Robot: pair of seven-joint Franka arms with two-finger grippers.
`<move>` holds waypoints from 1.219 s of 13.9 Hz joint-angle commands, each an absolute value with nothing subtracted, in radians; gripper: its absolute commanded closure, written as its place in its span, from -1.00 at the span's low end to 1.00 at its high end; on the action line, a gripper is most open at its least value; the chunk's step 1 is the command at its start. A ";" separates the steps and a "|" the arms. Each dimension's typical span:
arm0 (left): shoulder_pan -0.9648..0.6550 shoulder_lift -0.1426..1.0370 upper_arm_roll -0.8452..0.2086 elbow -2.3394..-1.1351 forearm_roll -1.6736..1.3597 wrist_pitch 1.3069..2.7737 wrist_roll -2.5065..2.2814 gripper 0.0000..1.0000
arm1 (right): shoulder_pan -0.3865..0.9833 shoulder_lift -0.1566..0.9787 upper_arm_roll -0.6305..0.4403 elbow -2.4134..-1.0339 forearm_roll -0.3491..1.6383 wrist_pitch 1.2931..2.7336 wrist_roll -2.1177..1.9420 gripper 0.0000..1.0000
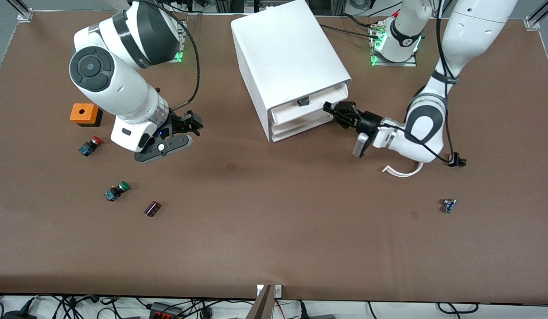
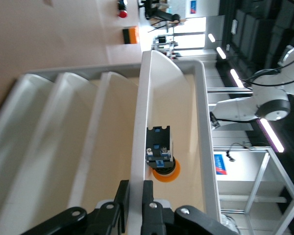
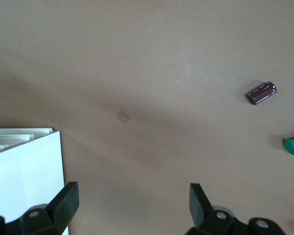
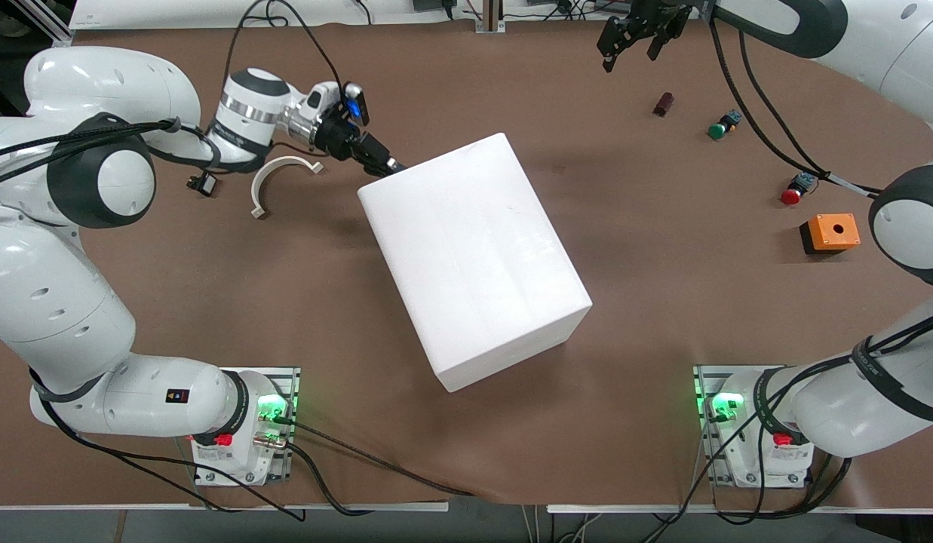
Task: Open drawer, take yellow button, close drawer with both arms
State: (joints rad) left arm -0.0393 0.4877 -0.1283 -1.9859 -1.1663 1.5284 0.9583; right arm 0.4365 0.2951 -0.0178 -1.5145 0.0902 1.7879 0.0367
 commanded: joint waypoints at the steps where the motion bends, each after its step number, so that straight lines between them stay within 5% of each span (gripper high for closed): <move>1: 0.000 0.618 -0.120 -1.804 -1.092 1.526 0.900 0.89 | 0.439 0.304 -0.014 -1.491 0.101 1.799 0.054 -1.00; 4: 0.023 0.663 -0.118 -1.726 -1.075 1.522 0.899 0.82 | 0.489 0.324 -0.005 -1.490 0.100 1.841 0.073 -1.00; 5: 0.028 0.663 -0.118 -1.721 -1.074 1.519 0.899 0.64 | 0.511 0.330 -0.005 -1.489 0.098 1.873 0.113 -1.00; 6: 0.031 0.661 -0.118 -1.721 -1.072 1.517 0.894 -0.39 | 0.531 0.339 -0.005 -1.488 0.097 1.897 0.158 -1.00; 7: 0.043 0.657 -0.120 -1.721 -1.068 1.514 0.893 -0.99 | 0.552 0.345 -0.005 -1.486 0.097 1.916 0.184 -1.00; 14: 0.063 0.543 -0.115 -1.717 -1.027 1.428 0.626 -1.00 | 0.730 0.451 -0.009 -1.341 0.074 1.999 0.415 -1.00; 17: 0.061 0.500 -0.118 -1.614 -0.832 1.428 0.404 -1.00 | 0.790 0.503 -0.009 -1.298 0.072 2.022 0.445 -1.00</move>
State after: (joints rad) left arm 0.0617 0.5383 -0.1176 -1.6744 -0.9449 1.4400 0.5381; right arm 0.7597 0.4440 0.0011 -1.3662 0.0837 2.0115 0.4173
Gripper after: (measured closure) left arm 0.000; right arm 0.000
